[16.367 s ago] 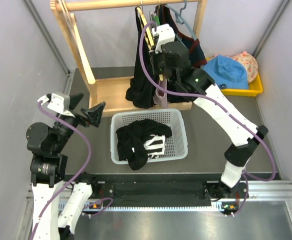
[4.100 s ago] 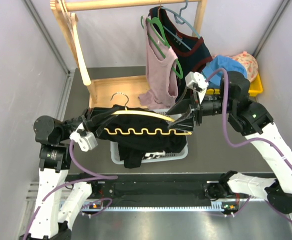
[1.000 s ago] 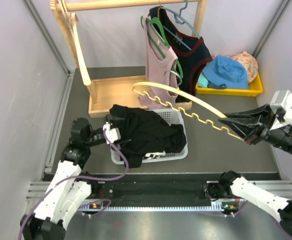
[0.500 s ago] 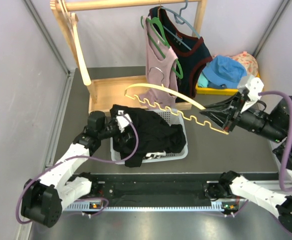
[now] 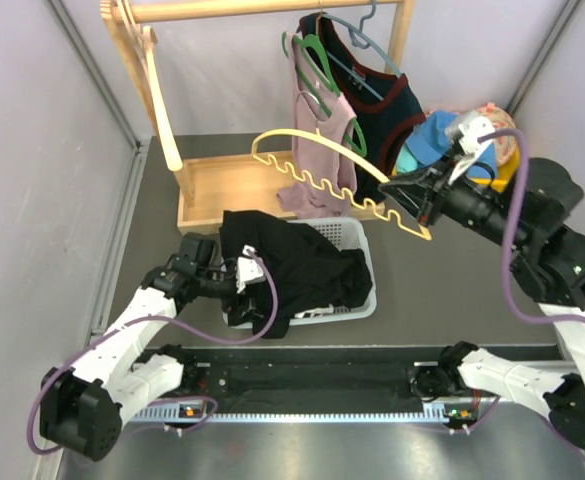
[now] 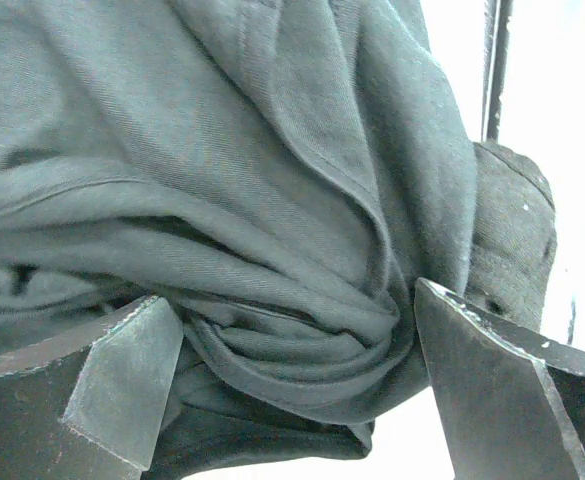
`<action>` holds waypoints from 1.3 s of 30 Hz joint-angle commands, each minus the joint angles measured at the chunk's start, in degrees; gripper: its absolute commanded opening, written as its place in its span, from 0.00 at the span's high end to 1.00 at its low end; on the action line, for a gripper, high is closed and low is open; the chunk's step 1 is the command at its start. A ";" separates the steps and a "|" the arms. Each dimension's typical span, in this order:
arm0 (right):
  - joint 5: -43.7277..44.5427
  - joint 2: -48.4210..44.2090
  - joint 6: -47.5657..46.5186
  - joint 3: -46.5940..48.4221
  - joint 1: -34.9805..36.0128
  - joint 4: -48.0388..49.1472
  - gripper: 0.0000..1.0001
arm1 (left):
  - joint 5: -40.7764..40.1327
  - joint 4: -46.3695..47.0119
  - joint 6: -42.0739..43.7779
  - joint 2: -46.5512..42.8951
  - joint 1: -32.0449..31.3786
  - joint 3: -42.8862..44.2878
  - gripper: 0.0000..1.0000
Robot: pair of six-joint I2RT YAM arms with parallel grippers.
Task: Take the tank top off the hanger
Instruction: Remove the tank top from the hanger, then place the hanger at the clothesline.
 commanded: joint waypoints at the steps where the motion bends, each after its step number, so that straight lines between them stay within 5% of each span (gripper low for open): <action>1: 1.24 1.20 2.33 1.63 -0.02 8.40 1.00 | 1.11 -2.21 4.22 -0.43 -0.49 -0.65 0.01; 7: 0.09 5.94 5.23 2.33 -0.02 13.15 1.00 | -13.20 23.32 -14.73 -0.69 -0.49 -4.35 0.01; 9: 0.71 9.00 6.90 4.34 -0.02 13.68 1.00 | -21.03 24.52 -24.02 -0.08 -0.49 0.46 0.01; 21: 5.54 23.60 8.05 18.75 3.23 15.09 1.00 | -22.02 -8.67 -31.20 3.36 -0.58 27.55 0.01; 29: 6.51 26.60 6.99 22.72 3.32 16.23 1.00 | -12.09 -11.34 -30.15 -4.73 -0.75 25.36 0.01; 39: 6.42 35.65 6.38 33.27 4.38 15.61 1.00 | -18.76 -17.05 -30.33 -1.57 -0.67 39.86 0.01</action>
